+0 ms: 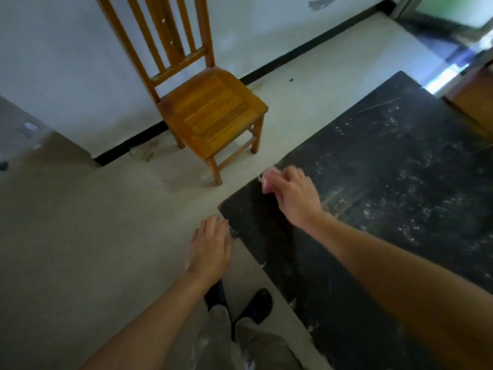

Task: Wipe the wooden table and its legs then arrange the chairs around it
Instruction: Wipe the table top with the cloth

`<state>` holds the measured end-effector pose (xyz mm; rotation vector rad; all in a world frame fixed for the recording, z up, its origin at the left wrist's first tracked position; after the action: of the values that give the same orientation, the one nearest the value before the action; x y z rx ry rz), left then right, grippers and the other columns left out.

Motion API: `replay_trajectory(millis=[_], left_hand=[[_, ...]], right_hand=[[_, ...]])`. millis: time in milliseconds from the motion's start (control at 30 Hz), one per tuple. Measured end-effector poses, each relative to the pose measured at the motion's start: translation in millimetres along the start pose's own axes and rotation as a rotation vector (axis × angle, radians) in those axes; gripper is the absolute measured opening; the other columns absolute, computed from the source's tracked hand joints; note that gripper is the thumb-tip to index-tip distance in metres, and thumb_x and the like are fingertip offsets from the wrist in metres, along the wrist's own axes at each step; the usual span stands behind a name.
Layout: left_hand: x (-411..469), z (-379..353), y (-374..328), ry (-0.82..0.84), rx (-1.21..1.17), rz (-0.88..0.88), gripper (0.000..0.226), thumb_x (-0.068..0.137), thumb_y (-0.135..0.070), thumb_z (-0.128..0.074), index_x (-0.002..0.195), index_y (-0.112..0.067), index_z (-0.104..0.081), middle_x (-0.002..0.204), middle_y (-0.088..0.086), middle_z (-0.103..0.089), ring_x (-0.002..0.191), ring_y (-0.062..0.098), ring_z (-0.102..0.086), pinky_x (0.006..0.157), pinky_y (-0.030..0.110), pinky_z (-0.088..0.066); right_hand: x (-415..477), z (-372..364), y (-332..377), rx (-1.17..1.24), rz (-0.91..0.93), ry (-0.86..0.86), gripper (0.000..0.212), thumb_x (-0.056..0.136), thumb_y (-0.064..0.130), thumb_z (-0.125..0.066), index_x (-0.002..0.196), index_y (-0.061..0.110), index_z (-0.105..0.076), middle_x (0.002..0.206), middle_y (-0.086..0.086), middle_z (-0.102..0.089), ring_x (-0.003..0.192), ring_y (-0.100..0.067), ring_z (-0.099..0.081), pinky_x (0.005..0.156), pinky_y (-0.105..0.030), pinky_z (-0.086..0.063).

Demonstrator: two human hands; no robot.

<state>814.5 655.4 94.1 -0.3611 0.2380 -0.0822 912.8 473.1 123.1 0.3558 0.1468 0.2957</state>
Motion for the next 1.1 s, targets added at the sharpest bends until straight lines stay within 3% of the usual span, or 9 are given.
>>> replay_trajectory(millis=[100,200,267,333,500,767,900,967,1100], left_hand=[[19.6,-4.6,-34.0,0.084,0.086,-0.048,0.05,0.099,-0.027,-0.042,0.146,-0.013,-0.032,0.153,0.01,-0.025,0.142,0.025,-0.023,0.115,0.037,-0.025],[36.6,-13.3,-60.7,0.14,0.203,-0.11,0.052,0.101,-0.031,-0.037,0.149,-0.017,-0.023,0.158,0.008,-0.014,0.146,0.024,-0.009,0.119,0.037,-0.011],[42.7,-22.3,-72.7,0.161,0.267,-0.168,0.051,0.1,-0.03,-0.04,0.148,-0.017,-0.028,0.158,0.01,-0.016,0.146,0.025,-0.01,0.118,0.038,-0.01],[48.2,-27.9,-83.5,0.134,0.298,-0.224,0.05,0.097,-0.03,-0.047,0.143,-0.013,-0.039,0.154,0.014,-0.028,0.144,0.029,-0.022,0.116,0.039,-0.016],[49.5,-45.6,-129.3,0.107,0.395,-0.404,0.05,0.088,-0.034,-0.061,0.132,-0.013,-0.054,0.144,0.015,-0.045,0.136,0.029,-0.038,0.11,0.039,-0.025],[50.6,-83.4,-172.2,0.083,0.353,-0.528,0.056,0.097,-0.035,-0.044,0.141,0.0,-0.038,0.15,0.023,-0.03,0.142,0.035,-0.023,0.116,0.048,-0.019],[49.8,-91.5,-168.7,0.068,0.305,-0.547,0.064,0.094,-0.04,-0.023,0.142,0.001,-0.034,0.152,0.024,-0.026,0.144,0.036,-0.017,0.117,0.049,-0.014],[48.7,-92.9,-168.9,0.067,0.291,-0.559,0.065,0.093,-0.04,-0.022,0.143,0.0,-0.033,0.153,0.023,-0.025,0.144,0.035,-0.017,0.117,0.049,-0.014],[50.8,-97.5,-167.9,0.084,0.305,-0.548,0.058,0.097,-0.035,-0.031,0.145,-0.003,-0.031,0.155,0.021,-0.02,0.145,0.033,-0.012,0.118,0.048,-0.011]], right_hand=[[-59.3,-26.0,-13.6,-0.045,0.1,0.117,0.043,0.094,0.026,-0.056,0.135,0.037,-0.05,0.126,-0.001,-0.05,0.11,-0.019,-0.047,0.095,-0.039,-0.044],[-17.2,-2.4,-78.9,-0.06,-0.278,0.006,0.049,0.094,0.017,-0.054,0.139,0.036,-0.046,0.127,-0.008,-0.048,0.114,-0.027,-0.046,0.097,-0.042,-0.042],[19.4,26.7,-103.5,0.022,-0.448,0.003,0.039,0.094,0.013,-0.053,0.126,0.035,-0.056,0.123,-0.007,-0.046,0.114,-0.027,-0.044,0.095,-0.04,-0.039],[31.5,58.3,-109.2,0.081,-0.463,-0.105,0.036,0.094,0.015,-0.053,0.127,0.032,-0.055,0.117,-0.005,-0.045,0.109,-0.023,-0.045,0.088,-0.036,-0.038],[-86.0,79.3,-135.9,0.094,-0.542,-0.393,0.04,0.097,0.031,-0.052,0.137,0.031,-0.049,0.101,-0.001,-0.047,0.09,-0.017,-0.044,0.079,-0.034,-0.039],[-406.7,52.2,-214.2,0.128,-1.438,-0.643,0.015,0.099,0.034,-0.046,0.109,0.034,-0.058,0.106,-0.002,-0.043,0.089,-0.023,-0.05,0.074,-0.035,-0.042],[-454.9,2.4,-179.4,0.19,-1.796,-0.682,0.02,0.099,0.029,-0.045,0.113,0.032,-0.058,0.12,-0.012,-0.044,0.102,-0.027,-0.049,0.082,-0.036,-0.04],[-401.9,-10.6,-168.1,0.166,-1.696,-0.721,0.022,0.096,0.024,-0.047,0.112,0.032,-0.06,0.118,-0.008,-0.049,0.097,-0.017,-0.045,0.081,-0.033,-0.04],[-223.2,-6.6,-148.4,0.194,-1.221,-0.691,0.021,0.094,0.021,-0.05,0.106,0.032,-0.063,0.112,0.002,-0.053,0.099,-0.015,-0.047,0.084,-0.034,-0.046]])
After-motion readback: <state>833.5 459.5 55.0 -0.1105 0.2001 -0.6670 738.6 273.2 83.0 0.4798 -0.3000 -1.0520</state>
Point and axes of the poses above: each hand's wrist, its own x-axis towards the middle knuckle, its own z-axis out of the back of the hand, y = z × x, the point moved 7 cm from there along x, towards the middle knuckle
